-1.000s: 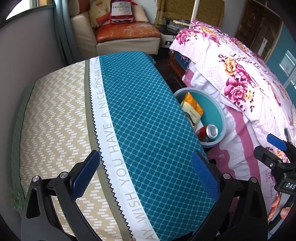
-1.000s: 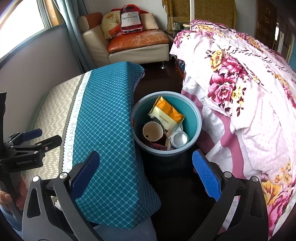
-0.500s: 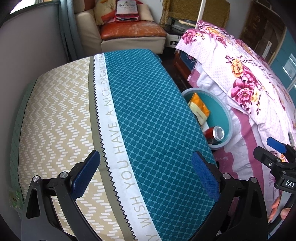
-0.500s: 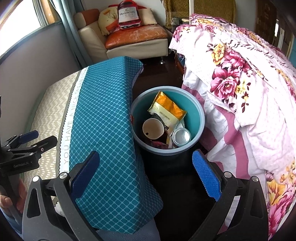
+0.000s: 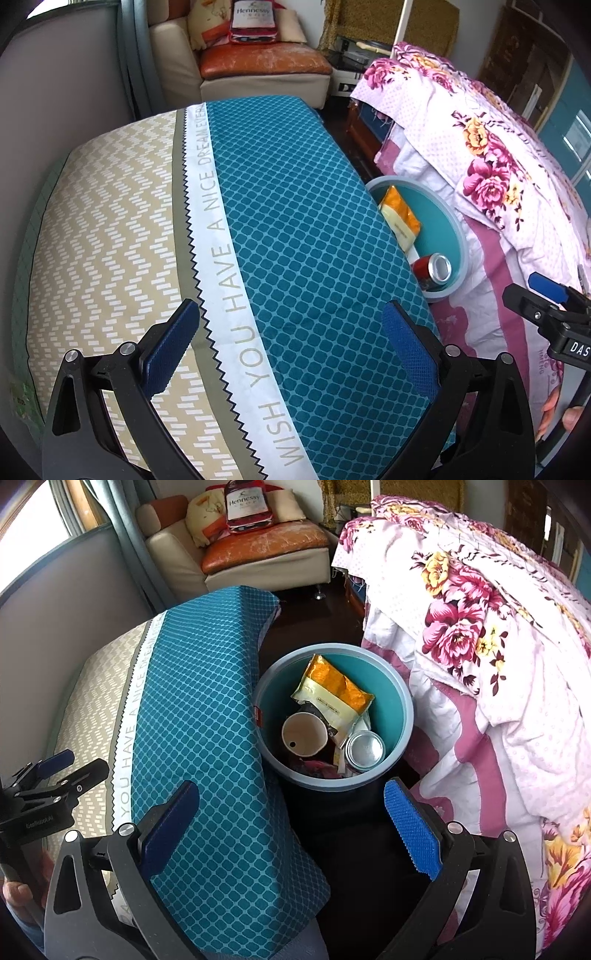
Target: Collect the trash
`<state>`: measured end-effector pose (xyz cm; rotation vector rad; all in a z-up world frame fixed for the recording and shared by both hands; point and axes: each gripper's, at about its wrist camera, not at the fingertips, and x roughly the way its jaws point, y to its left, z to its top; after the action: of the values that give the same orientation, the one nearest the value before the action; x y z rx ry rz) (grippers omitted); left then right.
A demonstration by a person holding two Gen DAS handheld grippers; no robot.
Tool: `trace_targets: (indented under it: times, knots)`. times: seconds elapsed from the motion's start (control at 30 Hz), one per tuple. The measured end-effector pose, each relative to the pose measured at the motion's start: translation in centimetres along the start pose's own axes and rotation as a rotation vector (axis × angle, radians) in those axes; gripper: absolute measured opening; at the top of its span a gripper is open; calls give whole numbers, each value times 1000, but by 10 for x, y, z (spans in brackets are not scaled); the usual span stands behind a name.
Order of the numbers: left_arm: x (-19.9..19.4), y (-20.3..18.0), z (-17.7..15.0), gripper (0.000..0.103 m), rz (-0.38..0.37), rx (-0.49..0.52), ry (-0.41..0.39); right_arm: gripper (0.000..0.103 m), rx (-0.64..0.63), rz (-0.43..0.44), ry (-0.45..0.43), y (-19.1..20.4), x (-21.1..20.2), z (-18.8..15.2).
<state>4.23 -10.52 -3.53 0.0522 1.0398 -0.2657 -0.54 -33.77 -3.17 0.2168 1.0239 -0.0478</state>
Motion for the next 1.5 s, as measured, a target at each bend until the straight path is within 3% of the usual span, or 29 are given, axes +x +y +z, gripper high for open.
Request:
trace_targets:
  times: [1.5]
  knots:
    - [0, -1, -1, 99, -1, 12, 1, 96, -9, -15, 19, 4, 4, 5]
